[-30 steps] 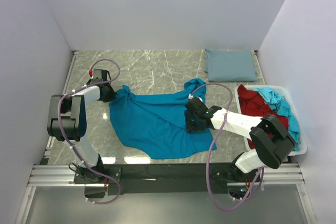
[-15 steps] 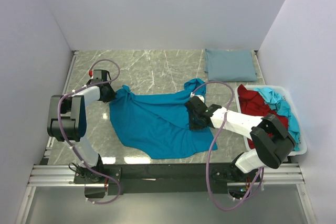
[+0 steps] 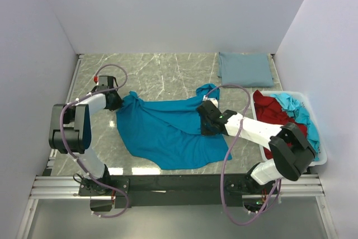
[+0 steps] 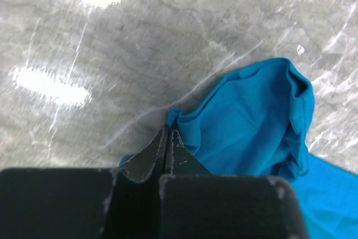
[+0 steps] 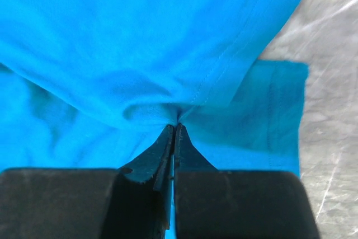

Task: Fold and stack the t-shirts
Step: Flatten the tshirt out

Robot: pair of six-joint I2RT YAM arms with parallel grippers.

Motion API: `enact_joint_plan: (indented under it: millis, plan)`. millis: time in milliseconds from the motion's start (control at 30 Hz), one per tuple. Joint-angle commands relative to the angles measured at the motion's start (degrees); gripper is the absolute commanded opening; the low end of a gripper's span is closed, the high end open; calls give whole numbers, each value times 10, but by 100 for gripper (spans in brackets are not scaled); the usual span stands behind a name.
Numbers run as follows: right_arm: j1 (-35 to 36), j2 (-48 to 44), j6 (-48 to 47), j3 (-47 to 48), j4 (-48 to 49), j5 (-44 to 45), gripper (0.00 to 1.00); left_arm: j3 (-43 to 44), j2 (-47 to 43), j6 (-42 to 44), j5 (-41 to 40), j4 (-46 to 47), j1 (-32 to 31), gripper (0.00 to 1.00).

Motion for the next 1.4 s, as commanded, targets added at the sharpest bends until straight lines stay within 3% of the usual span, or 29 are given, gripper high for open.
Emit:
enact_joint_plan:
  millis: [0, 267, 500, 700, 933, 1133, 1367]
  plan:
    - [2, -52, -10, 37, 30, 52, 0, -9, -47, 1, -10, 13, 0, 0]
    - [1, -152, -59, 70, 80, 165, 0, -6, -166, -25, -35, 7, 0, 0]
    - [-3, -249, -144, 151, 85, 270, 0, 69, -312, -40, -54, -20, -1, 1]
    - [-5, -334, -202, 230, 75, 291, 0, 160, -430, -41, -62, -55, -1, 1]
    - [-4, -392, -239, 376, 18, 253, 0, 302, -509, -22, -54, -99, -1, 1]
    - [-4, -401, -237, 495, -56, 128, 0, 471, -510, 20, -46, -160, -1, 1]
    - [-4, -425, -232, 537, -78, 67, 0, 600, -497, 53, -48, -174, -1, 1]
